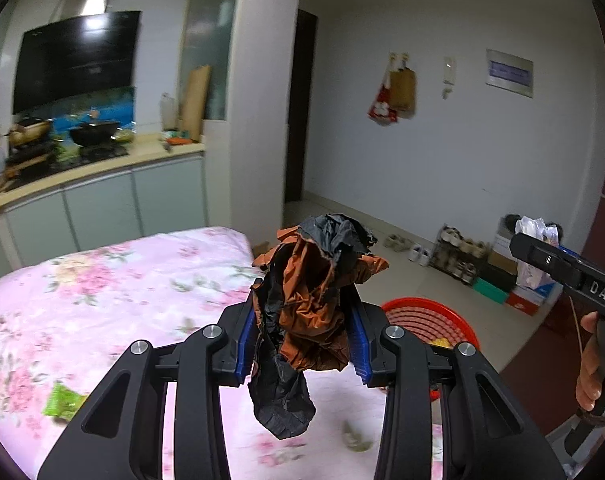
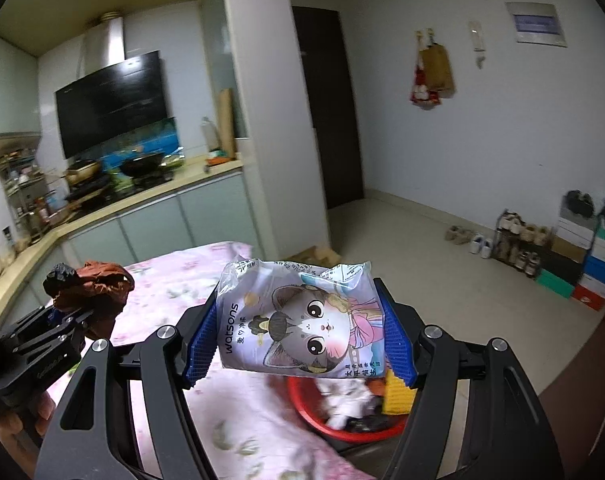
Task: Collect trash
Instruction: 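Carry the cloth and the Watsons bag over the red basket, then open both tools to drop the cloth and Watsons bag into the basket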
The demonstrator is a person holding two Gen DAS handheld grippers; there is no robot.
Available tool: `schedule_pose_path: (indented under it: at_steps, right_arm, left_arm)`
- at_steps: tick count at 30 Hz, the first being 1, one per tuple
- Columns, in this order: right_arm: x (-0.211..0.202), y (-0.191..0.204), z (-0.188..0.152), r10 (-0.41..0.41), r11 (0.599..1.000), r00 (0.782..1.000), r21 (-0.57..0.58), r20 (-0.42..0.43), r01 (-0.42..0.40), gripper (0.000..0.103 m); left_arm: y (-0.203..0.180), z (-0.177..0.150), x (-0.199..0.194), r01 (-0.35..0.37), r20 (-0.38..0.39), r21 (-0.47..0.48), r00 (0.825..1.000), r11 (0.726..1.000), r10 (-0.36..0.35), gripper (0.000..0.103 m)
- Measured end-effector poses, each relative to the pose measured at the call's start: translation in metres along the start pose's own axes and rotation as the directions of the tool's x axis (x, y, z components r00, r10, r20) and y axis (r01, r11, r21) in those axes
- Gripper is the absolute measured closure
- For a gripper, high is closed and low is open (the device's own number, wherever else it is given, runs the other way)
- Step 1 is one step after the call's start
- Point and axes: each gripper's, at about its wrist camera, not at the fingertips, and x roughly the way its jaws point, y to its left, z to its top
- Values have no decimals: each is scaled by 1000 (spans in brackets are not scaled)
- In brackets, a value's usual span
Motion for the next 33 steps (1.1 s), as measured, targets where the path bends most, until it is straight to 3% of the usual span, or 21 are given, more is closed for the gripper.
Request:
schedule_pose_path:
  at_steps: [7,13,19,25,30,33]
  right_arm:
    - [12,-42,-8,-85,995,996,51,-35,87,36]
    - [35,-75,-21,-131,985,985,95,-108,141,36]
    - [71,-97,-36,-127,980,969,124,-210,155,36]
    - [110,-104,-42,-102,977,949,149,-298,152,36]
    - [132,-106,-49,-82,976,930,160,-358,148,33]
    - [135,-112,-53,-48,969,925,208,-377,135,23]
  left_arm:
    - [-38,-5,41,82,-68,46,995,996,-79,67]
    - [-67,-20,83,159,-163,55,975,986,-149,66]
    - [-90,-39,134,228,-277,47,938,973,-206,65]
    - [-107,-65,173,250,-380,69,902,966,-206,64]
    - [-118,-78,189,265,-425,83,881,961,-207,53]
    - [-120,-81,191,273,-436,86,875,958,-210,37]
